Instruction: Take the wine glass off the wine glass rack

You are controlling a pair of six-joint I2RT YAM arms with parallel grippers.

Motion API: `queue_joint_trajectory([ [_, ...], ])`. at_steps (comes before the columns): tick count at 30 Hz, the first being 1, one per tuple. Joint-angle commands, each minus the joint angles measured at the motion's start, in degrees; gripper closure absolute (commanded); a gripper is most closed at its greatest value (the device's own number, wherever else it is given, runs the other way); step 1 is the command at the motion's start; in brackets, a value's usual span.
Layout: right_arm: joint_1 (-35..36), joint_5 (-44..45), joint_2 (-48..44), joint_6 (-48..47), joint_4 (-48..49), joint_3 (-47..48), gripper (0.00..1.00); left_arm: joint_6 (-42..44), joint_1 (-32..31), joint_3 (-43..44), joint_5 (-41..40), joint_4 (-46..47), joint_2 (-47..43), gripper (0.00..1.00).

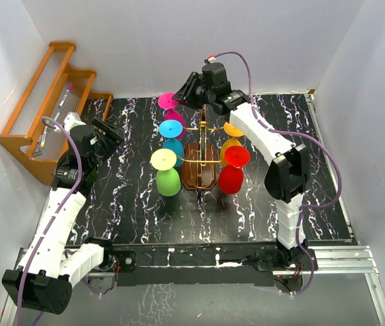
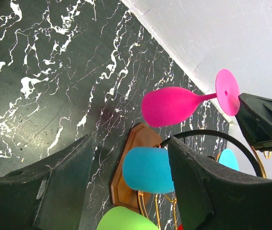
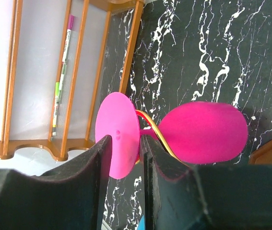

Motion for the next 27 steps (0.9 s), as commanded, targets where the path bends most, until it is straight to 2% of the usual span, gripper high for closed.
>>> queue_joint_trajectory([
  [1,0.3,-0.7,-2.5,0.3,3.5,1.2,0.69,0.0,-0.1,-0.5,-0.3,-0.2,-1.2,0.39],
  [6,0.2,-0.3,-3.4,0.7,4.9,0.0,0.77,0.1,-0.1,-0.7,-0.4,-0.2,-1.3,0.39],
  [11,0.3,-0.5,-3.8,1.0,5.6,0.0,0.78,0.0,-0.1,-0.8,0.0,-0.1,-1.1,0.39],
  [17,0.3,0.1,-4.7,1.4,6.8,-1.4,0.92,0.0,-0.1,-0.6,0.4,-0.2,-1.0,0.39],
  [22,0.1,0.7,-6.5,2.2,9.4,-4.6,0.92,-0.1,-0.1,-0.5,0.7,-0.2,-1.0,0.39],
  [27,-0.4,0.7,-9.7,6.0,16.9,-11.4,0.92,-0.2,-0.1,-0.1,1.0,-0.4,-0.7,0.39],
])
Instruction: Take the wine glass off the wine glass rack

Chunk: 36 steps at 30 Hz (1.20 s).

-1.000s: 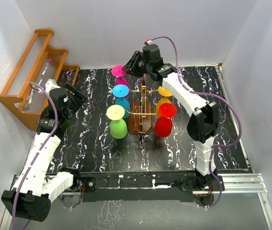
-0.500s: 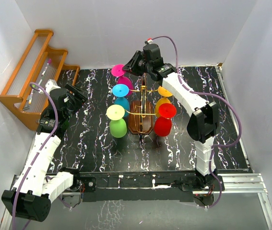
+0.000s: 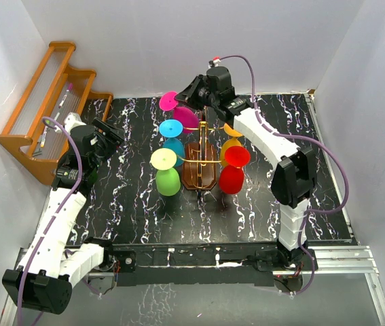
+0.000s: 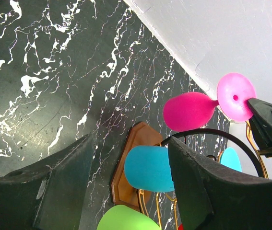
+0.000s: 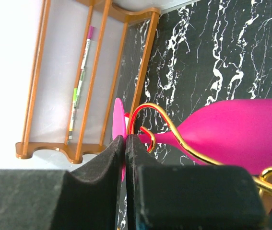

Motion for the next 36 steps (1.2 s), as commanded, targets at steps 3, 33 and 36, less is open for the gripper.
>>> queue_joint_trajectory([
  [3,-0.9,0.3,-6.6,5.0,13.1,-6.3,0.92,-0.2,-0.1,0.3,0.7,-0.6,-0.8,0.39],
  [33,-1.7,0.3,-1.3,7.3,16.8,-3.5,0.92,0.8,-0.1,2.0,0.5,-0.4,0.6,0.39],
  [36,-1.7,2.3,-2.0,6.8,17.0,-4.1,0.92,0.8,-0.1,2.0,0.5,-0.4,0.6,0.39],
])
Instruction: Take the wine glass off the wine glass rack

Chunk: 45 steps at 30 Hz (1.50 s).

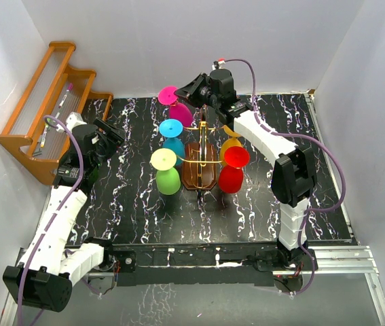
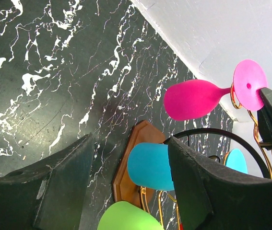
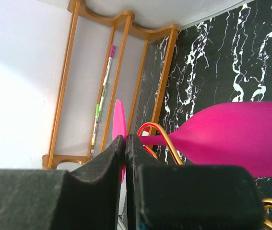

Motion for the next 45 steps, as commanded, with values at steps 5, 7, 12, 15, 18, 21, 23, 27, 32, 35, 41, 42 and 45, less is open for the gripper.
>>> queue_joint_trajectory([
  [5,-0.6,4.1,-2.6,-0.9,4.7,0.7,0.92,0.6,-0.1,2.0,0.3,-0.4,-0.5,0.39],
  [7,-0.6,4.6,-3.5,-1.3,5.0,0.0,0.92,0.6,-0.1,2.0,0.2,-0.4,-0.5,0.39],
  [12,-0.7,4.6,-6.4,-2.4,4.4,-1.9,0.92,0.6,-0.1,2.0,0.2,-0.2,-0.3,0.39],
  [15,-0.8,4.6,-9.1,-2.7,4.4,-4.4,0.92,0.6,-0.1,2.0,0.4,0.2,-0.1,0.39],
  [18,-1.0,4.2,-11.1,-3.1,4.4,-6.1,0.92,0.5,-0.1,2.2,0.9,0.2,0.3,0.39],
  [21,-1.2,2.8,-12.2,-3.2,4.3,-6.9,0.92,0.5,0.0,2.2,1.3,0.2,0.6,0.4],
  [23,-1.2,1.4,-12.5,-3.3,4.0,-6.8,0.92,0.6,0.0,2.2,1.5,0.2,0.6,0.4],
  [27,-1.3,-2.1,-12.5,-3.4,3.1,-6.6,0.92,0.5,-0.1,2.3,1.6,0.3,0.4,0.4],
  [32,-1.2,-5.0,-12.5,-4.7,1.6,-7.4,0.92,0.7,-0.1,2.5,2.4,1.1,-0.2,0.4],
  [35,-1.3,-6.8,-12.5,-5.4,1.0,-7.6,0.92,1.5,-0.1,3.3,3.8,2.5,-0.5,0.4],
  [41,-1.2,-12.0,-13.3,-5.9,0.4,-6.3,0.92,3.2,-0.1,6.9,7.0,3.7,0.9,0.4],
  [42,-1.2,-13.5,-12.3,-5.8,0.8,-5.7,0.92,3.4,-0.1,7.4,7.6,3.9,1.2,0.4],
  [45,-1.0,-17.3,-8.7,-5.4,1.7,-2.7,0.92,3.8,-0.1,9.1,9.3,4.2,1.9,0.39],
])
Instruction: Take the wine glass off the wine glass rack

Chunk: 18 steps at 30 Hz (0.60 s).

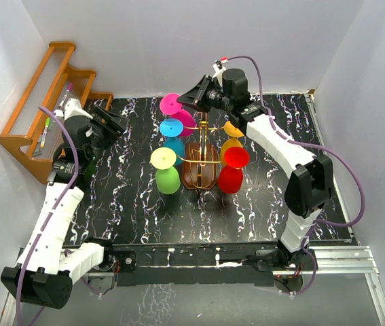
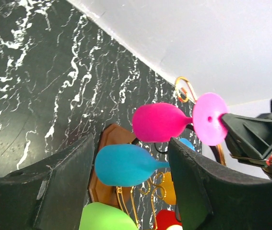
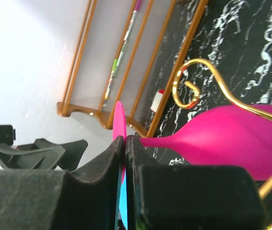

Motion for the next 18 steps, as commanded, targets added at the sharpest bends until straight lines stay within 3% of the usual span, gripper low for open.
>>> queue_joint_trajectory([
  [1,0.2,-7.5,2.5,-0.6,3.7,6.3,0.92,1.9,-0.1,4.1,4.0,2.0,0.8,0.39],
  [10,1.5,-18.1,13.4,1.5,8.1,20.5,0.92,3.3,-0.1,11.6,5.3,-0.4,2.1,0.35],
  [18,2.1,-22.6,21.3,-3.9,11.2,33.9,0.92,4.0,-0.1,19.7,5.1,-5.1,3.4,0.33],
])
